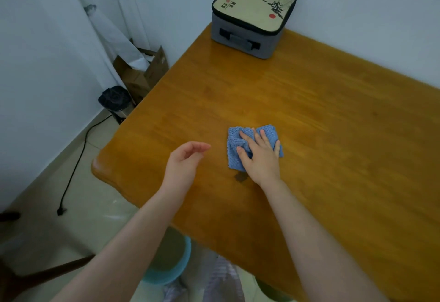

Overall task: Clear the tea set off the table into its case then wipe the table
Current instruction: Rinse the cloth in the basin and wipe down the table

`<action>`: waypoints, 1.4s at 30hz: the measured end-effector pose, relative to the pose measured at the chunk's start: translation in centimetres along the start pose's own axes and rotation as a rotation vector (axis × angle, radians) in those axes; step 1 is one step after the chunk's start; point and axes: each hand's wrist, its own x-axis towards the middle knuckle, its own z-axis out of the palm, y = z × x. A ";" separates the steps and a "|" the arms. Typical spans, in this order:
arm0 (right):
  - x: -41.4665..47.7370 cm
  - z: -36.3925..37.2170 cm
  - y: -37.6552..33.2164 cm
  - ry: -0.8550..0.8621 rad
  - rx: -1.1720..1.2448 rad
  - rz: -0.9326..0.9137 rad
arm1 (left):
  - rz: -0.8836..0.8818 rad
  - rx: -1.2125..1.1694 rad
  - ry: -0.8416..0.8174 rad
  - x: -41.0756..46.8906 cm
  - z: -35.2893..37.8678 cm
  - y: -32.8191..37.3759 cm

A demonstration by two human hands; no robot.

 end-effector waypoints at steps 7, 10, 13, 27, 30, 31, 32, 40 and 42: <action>-6.4 1.4 -2.1 0.007 0.059 0.084 | 0.011 -0.046 -0.050 -3.5 -3.7 -1.4; -8.7 2.8 -3.8 0.015 0.032 0.108 | 0.021 -0.034 -0.053 -4.4 -4.8 -1.7; -10.6 3.9 -5.9 0.015 0.035 0.119 | 0.028 -0.018 -0.038 -5.0 -6.1 -2.2; -12.8 8.8 -13.4 0.347 -0.045 0.294 | 0.041 0.018 -0.035 -5.7 -9.3 -2.5; -12.2 9.0 -14.2 0.266 -0.051 0.390 | 0.048 0.014 -0.027 -5.5 -10.3 -2.5; -11.9 9.1 -14.4 0.229 -0.035 0.410 | 0.050 0.011 -0.018 -5.3 -10.6 -2.5; -11.7 9.2 -14.7 0.213 -0.019 0.411 | 0.052 0.006 -0.011 -5.2 -11.0 -2.6; -9.6 11.4 -20.8 0.219 0.057 0.068 | 0.079 0.007 0.007 -4.3 -12.0 -3.0; -9.6 11.9 -21.6 0.161 0.042 -0.060 | 0.120 0.092 0.038 -4.0 -11.9 -3.3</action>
